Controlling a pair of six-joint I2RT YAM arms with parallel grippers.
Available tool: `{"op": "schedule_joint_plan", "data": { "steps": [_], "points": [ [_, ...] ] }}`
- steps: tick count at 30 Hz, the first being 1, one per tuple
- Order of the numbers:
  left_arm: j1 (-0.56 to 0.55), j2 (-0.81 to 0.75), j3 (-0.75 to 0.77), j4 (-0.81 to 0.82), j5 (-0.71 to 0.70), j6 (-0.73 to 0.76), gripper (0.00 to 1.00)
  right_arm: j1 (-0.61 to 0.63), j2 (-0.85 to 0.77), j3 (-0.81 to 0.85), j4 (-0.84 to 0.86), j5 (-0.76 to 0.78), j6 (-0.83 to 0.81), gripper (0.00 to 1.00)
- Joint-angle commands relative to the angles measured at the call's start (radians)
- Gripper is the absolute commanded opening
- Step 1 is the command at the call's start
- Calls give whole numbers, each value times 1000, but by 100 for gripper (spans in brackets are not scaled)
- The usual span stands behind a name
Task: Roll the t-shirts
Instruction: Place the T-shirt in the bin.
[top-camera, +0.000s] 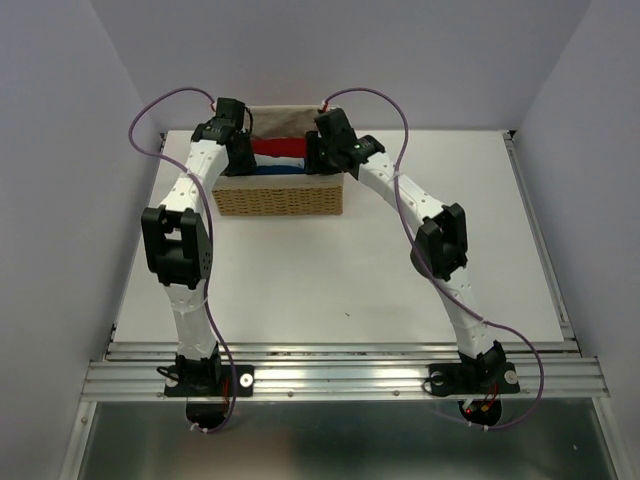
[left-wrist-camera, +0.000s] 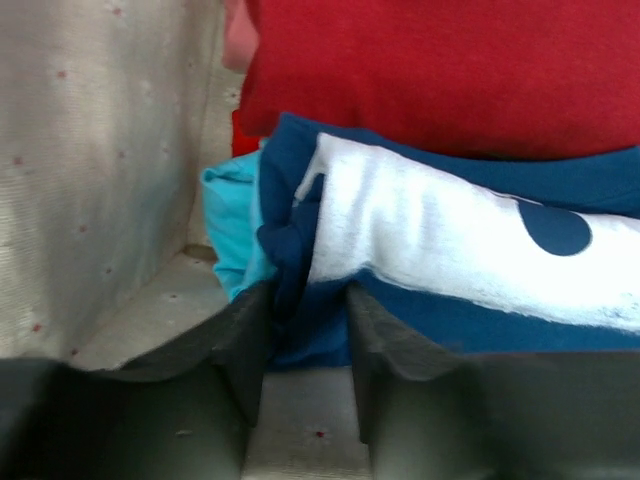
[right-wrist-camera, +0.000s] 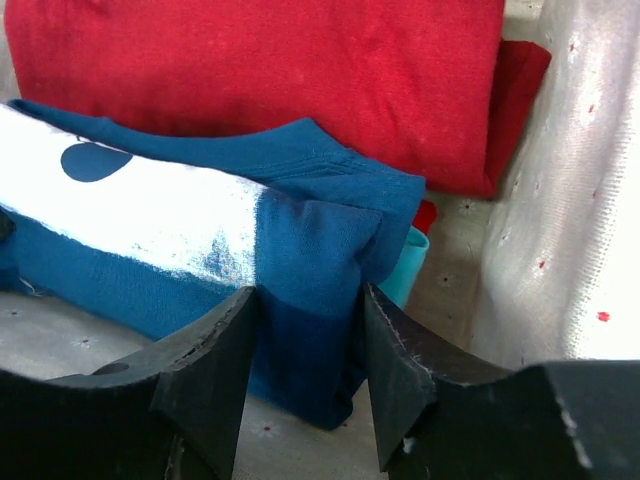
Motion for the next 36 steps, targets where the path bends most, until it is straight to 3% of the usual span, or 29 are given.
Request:
{"op": "schedule_joint_plan", "data": {
  "steps": [1,5,16,21,24,29,36],
  "points": [
    [21,-43,45,-56,-45,26,48,5,-74,-23,-35,16,-17,52],
    [21,-58,79,-70,-37,26,54,5,-92,-7,-29,18,-21,56],
    [19,-109,209,-99,21,20,60,5,-178,-7,17,28,-24,86],
    [21,-137,202,-75,64,12,60,5,-192,-12,47,7,-13,87],
    [19,-144,179,-49,110,6,60,5,-190,-9,61,-7,-4,89],
    [19,-244,87,34,190,4,61,5,-253,-90,95,18,2,100],
    [19,-459,-122,193,260,4,61,5,-486,-398,173,307,12,100]
  ]
}}
